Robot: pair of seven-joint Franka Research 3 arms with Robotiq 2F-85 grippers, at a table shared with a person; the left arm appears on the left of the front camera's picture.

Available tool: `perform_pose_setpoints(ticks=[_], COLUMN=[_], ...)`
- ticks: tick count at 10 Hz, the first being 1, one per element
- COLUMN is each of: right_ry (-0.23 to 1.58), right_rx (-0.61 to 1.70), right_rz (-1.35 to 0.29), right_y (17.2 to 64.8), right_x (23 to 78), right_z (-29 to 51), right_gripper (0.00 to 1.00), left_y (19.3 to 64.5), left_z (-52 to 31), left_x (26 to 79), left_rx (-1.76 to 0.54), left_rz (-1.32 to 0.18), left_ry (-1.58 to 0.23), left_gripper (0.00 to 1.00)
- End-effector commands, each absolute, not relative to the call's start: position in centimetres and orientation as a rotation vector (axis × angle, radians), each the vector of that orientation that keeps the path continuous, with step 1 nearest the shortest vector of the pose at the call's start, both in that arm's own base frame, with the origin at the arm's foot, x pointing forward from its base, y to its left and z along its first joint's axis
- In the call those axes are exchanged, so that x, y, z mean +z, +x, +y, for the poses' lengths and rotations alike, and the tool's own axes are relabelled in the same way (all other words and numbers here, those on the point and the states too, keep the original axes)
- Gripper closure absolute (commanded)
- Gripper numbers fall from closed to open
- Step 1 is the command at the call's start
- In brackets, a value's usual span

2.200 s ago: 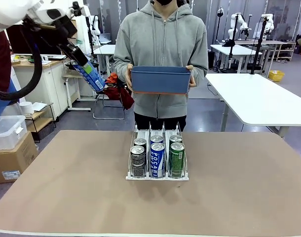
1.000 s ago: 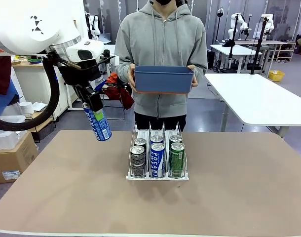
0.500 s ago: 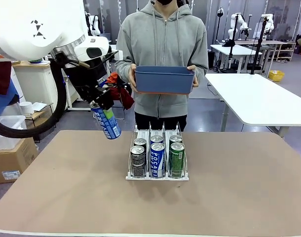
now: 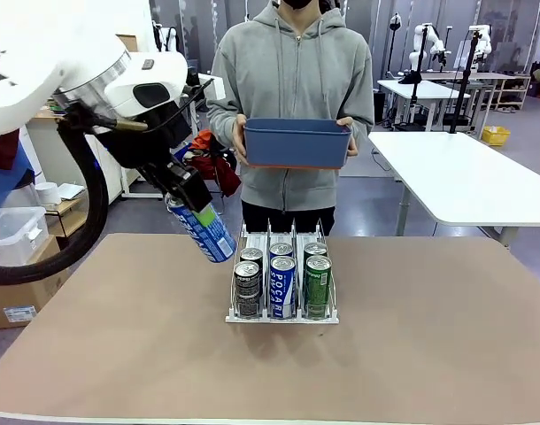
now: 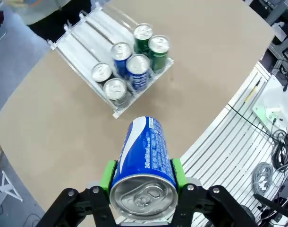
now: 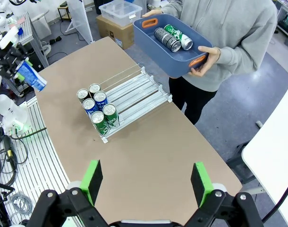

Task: Fill the beverage cans into the dispenser.
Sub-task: Place the picked Ionic drink in the line of the Automatic Can Dispenser with the same cans.

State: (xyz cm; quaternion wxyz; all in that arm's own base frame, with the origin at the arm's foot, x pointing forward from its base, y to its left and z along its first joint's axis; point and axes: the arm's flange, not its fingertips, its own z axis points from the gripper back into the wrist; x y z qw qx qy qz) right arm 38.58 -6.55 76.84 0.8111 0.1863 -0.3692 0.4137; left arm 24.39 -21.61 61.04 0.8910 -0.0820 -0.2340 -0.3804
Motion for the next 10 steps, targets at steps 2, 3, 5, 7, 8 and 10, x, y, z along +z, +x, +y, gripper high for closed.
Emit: perform_pose_setpoints(ticks=[2, 3, 5, 7, 8, 10], right_ry=[0.401, 0.401, 0.401, 0.401, 0.401, 0.401], right_rx=[0.887, 0.887, 0.887, 0.887, 0.887, 0.887], right_rz=[-0.79, -0.79, -0.79, -0.79, -0.79, -0.79], right_y=[38.5, 38.5, 38.5, 38.5, 38.5, 38.5], right_x=[76.7, 76.7, 76.7, 76.7, 76.7, 76.7], right_z=[-6.3, -6.3, -6.3, -6.3, -6.3, -6.3], right_gripper=[0.0, 0.0, 0.0, 0.0, 0.0, 0.0], left_y=[20.7, 20.1, 20.2, 21.4, 22.3, 24.1], left_z=[-22.8, -23.4, -24.6, -26.2, -26.7, -28.2], left_x=[60.0, 59.5, 57.6, 55.2, 54.1, 52.6], left_rx=[-0.911, -0.952, -1.044, -1.128, -1.17, -1.173], left_rz=[-0.541, -0.541, -0.527, -0.544, -0.546, -0.545], left_ry=[-0.193, -0.199, -0.207, -0.16, -0.129, -0.125], left_gripper=[0.43, 0.43, 0.43, 0.43, 0.43, 0.43])
